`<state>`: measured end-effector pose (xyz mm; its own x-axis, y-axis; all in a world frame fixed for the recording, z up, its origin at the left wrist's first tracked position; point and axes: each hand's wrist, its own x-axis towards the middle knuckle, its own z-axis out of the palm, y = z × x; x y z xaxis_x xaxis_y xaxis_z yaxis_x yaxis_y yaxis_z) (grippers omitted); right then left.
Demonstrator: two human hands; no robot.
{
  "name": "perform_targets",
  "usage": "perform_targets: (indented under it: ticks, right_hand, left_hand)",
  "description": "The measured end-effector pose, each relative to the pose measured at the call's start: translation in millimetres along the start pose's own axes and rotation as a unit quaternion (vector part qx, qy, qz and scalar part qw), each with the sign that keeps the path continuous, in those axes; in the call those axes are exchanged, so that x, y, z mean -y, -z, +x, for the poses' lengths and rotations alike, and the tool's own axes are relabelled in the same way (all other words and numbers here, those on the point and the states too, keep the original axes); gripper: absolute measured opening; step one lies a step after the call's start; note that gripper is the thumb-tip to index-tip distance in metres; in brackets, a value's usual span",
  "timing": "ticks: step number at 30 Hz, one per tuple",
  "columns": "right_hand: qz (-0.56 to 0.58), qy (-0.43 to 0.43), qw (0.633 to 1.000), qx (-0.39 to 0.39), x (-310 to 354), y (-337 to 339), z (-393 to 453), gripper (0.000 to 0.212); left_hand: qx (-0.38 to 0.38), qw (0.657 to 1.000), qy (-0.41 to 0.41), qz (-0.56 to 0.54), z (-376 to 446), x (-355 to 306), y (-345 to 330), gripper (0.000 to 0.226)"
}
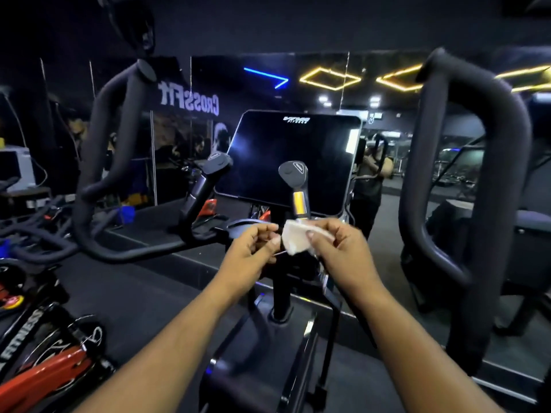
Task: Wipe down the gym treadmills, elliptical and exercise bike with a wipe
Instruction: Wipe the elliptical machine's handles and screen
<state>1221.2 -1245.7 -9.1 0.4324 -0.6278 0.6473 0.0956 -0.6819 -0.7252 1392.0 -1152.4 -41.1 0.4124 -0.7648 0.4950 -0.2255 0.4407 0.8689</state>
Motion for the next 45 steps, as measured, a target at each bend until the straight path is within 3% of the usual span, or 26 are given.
perform_targets:
  ticks: [4,8,10,13,20,24,27,29,31,33,35,41,45]
  right_hand:
    - [-0.133,0.174,0.97,-0.11,43,0,57,0.022]
    - [-0.313,0.265,0.909,-0.077,40,-4,107,0.045]
    - [-0.402,0.256,0.879,0.005,28,-8,121,0.052]
    - [-0.45,0.196,0.861,0.134,9,-12,109,0.057]
    - [-0.522,0.225,0.808,0.152,-1,-1,96,0.055]
    - [-0.52,0.176,0.818,0.17,12,-8,127,0.059]
    - [-0.508,0.181,0.827,0.16,3,-11,121,0.061]
    - [-0.508,0.202,0.825,0.144,-8,-13,104,0.06]
    - [-0.516,0.228,0.815,0.131,-18,-13,87,0.059]
    - [-0.535,0.24,0.8,0.128,-25,-12,80,0.061]
    - [-0.56,0.239,0.782,0.132,-22,-12,87,0.064]
    - [-0.585,0.168,0.78,0.145,6,-20,128,0.07]
    - [-0.598,0.175,0.771,0.134,-14,-19,86,0.078]
  left_hand:
    - [-0.047,0.988,0.054,-0.134,44,-13,-30,0.023]
    - [-0.004,0.948,0.148,-0.283,69,-20,-52,0.053]
    - [0.005,0.933,0.172,-0.317,78,-17,-54,0.065]
    - [0.002,0.916,0.194,-0.351,87,-11,-47,0.075]
    - [0.115,0.912,0.17,-0.354,93,-1,-16,0.088]
    - [0.111,0.969,0.094,-0.202,82,5,-15,0.074]
    - [0.108,0.993,-0.018,0.035,75,26,-15,0.064]
    - [0.089,0.96,-0.046,0.261,73,48,-6,0.058]
    - [0.105,0.873,-0.05,0.473,70,69,3,0.061]
    - [0.129,0.787,-0.05,0.601,69,86,6,0.068]
    - [0.14,0.73,-0.053,0.667,70,98,4,0.07]
    - [0.184,0.686,-0.015,0.704,90,95,8,0.073]
    - [0.227,0.69,0.03,0.687,98,91,14,0.074]
